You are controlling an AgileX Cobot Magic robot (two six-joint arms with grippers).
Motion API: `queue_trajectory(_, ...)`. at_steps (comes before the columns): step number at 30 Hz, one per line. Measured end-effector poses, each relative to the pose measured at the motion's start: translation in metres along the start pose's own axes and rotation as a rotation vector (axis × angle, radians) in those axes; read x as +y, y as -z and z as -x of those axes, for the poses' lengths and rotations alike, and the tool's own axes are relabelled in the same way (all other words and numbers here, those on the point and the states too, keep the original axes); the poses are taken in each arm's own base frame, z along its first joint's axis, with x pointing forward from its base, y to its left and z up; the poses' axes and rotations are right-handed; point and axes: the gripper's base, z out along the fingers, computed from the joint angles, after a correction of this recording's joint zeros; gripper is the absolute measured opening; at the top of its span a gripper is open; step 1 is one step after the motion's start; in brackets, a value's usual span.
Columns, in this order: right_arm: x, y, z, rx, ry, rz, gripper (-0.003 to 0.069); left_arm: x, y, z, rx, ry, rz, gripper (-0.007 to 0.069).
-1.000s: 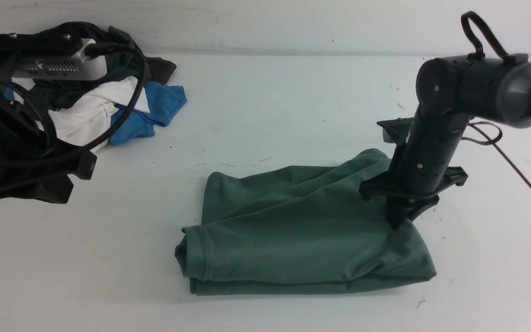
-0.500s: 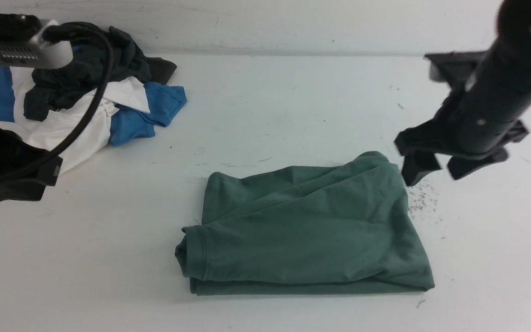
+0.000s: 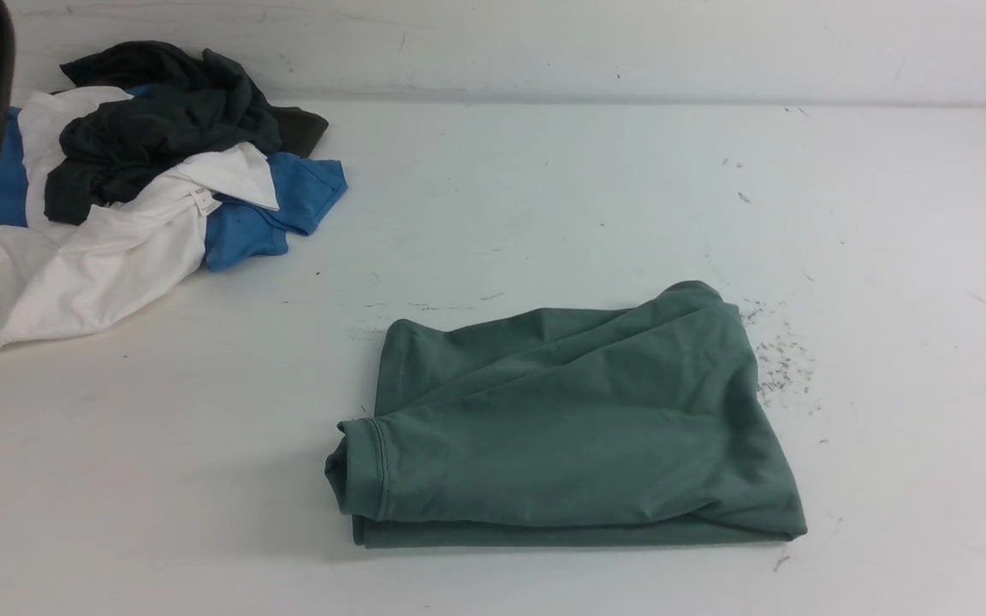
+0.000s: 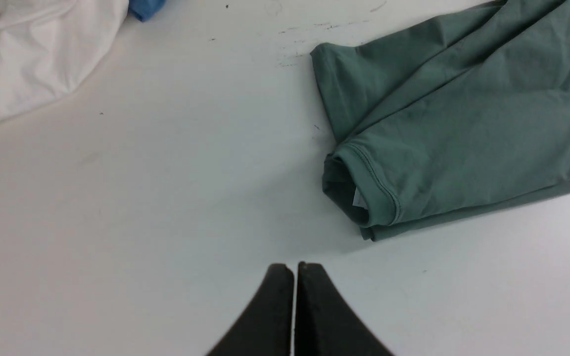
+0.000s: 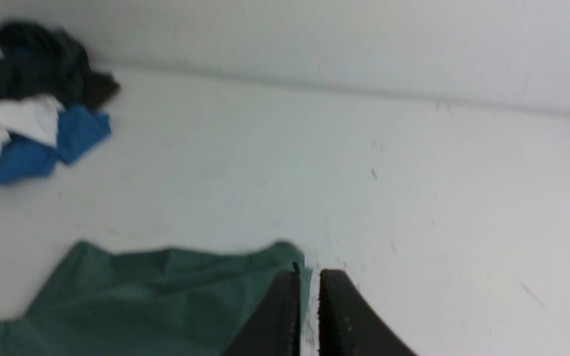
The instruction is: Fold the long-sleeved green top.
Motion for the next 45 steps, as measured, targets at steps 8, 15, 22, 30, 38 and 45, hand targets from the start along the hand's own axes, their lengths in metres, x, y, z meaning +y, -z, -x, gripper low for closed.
queue_trajectory(8,-0.006,0.055,-0.065,-0.267,-0.107,0.034,-0.0012,-0.005,-0.001,0.004,-0.035,0.024,-0.058,-0.0003)
queue_trajectory(15,-0.007,0.047,-0.054,0.006,-0.242,-0.018,-0.0012,-0.010,0.000,0.008,-0.078,0.047,-0.115,-0.0003)
queue_trajectory(22,0.015,-0.066,-0.003,0.694,-0.020,0.070,-0.0012,-0.010,-0.007,0.011,-0.055,0.052,-0.126,-0.0003)
queue_trajectory(30,0.039,-0.214,0.023,0.831,0.185,0.229,-0.0013,-0.003,-0.079,0.031,0.134,0.049,-0.132,-0.0003)
queue_trajectory(38,0.093,-0.330,-0.027,0.934,0.301,0.363,0.0060,0.004,-0.100,0.034,0.169,-0.035,-0.086,-0.0003)
queue_trajectory(45,0.106,-0.368,-0.073,1.022,0.388,0.362,0.0253,0.009,-0.092,0.032,0.161,-0.055,-0.018,-0.0003)
